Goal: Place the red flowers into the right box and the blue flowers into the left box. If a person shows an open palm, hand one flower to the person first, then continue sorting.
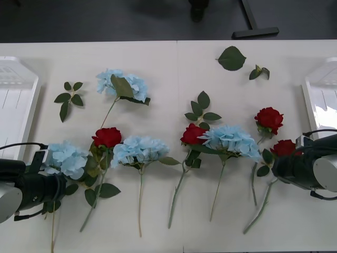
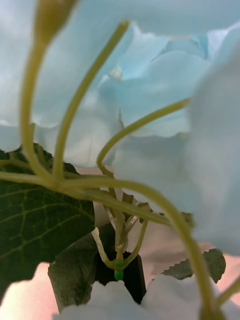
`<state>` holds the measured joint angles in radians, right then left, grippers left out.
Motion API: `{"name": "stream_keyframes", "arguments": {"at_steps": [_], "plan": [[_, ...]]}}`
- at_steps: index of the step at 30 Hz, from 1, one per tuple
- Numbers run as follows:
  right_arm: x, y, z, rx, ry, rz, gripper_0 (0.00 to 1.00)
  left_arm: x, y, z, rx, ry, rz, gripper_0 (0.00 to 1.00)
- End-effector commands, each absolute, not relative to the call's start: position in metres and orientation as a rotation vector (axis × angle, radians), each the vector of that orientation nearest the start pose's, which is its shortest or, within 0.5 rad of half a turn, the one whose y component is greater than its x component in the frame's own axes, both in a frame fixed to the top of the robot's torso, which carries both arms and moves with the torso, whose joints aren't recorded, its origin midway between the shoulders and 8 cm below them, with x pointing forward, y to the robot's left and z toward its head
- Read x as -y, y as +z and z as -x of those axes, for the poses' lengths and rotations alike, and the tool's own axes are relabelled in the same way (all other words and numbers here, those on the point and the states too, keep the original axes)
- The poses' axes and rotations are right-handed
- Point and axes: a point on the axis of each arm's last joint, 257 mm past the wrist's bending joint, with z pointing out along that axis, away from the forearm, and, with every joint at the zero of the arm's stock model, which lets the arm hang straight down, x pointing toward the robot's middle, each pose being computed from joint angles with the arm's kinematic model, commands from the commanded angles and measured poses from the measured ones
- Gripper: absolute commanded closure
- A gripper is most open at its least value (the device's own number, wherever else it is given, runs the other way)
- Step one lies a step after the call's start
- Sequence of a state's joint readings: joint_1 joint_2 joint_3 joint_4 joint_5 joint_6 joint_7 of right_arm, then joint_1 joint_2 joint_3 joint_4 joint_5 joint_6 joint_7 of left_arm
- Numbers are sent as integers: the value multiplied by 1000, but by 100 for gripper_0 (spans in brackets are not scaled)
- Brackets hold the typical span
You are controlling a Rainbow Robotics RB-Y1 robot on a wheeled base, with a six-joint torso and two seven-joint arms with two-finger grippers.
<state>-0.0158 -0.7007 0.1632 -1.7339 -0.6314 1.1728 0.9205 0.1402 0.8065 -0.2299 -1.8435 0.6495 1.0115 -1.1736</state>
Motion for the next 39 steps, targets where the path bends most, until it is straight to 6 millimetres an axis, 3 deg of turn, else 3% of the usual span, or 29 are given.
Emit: {"name": "stream_keyframes", "arguments": {"at_steps": [1,6,14,18,22,28,33,37,39], "plan": [[326,-374,-412,-2629,215,-558,96,-332,-376,-381,-2614,-151,153,100],[323,-374,-413,-2625,220,-564,100,-340,-351,-382,-2629,-108,146,100],[322,-369,-415,-2638,225,-581,100,-355,-285,-364,-2680,9,58,100],[321,-352,-421,-2655,257,-603,100,-358,-249,-357,-2683,6,31,100],[319,-317,-432,-2667,289,-583,100,-372,-210,-355,-2669,24,14,100],[323,-262,-456,-2644,260,-520,100,-436,-156,-368,-2632,222,24,100],[336,-212,-485,-2599,163,-450,100,-498,-115,-392,-2594,382,26,100],[368,-163,-513,-2582,-86,-274,100,-553,-82,-423,-2530,430,20,100],[385,-145,-528,-2569,-204,-192,100,-570,-76,-434,-2503,438,-8,100]]}}
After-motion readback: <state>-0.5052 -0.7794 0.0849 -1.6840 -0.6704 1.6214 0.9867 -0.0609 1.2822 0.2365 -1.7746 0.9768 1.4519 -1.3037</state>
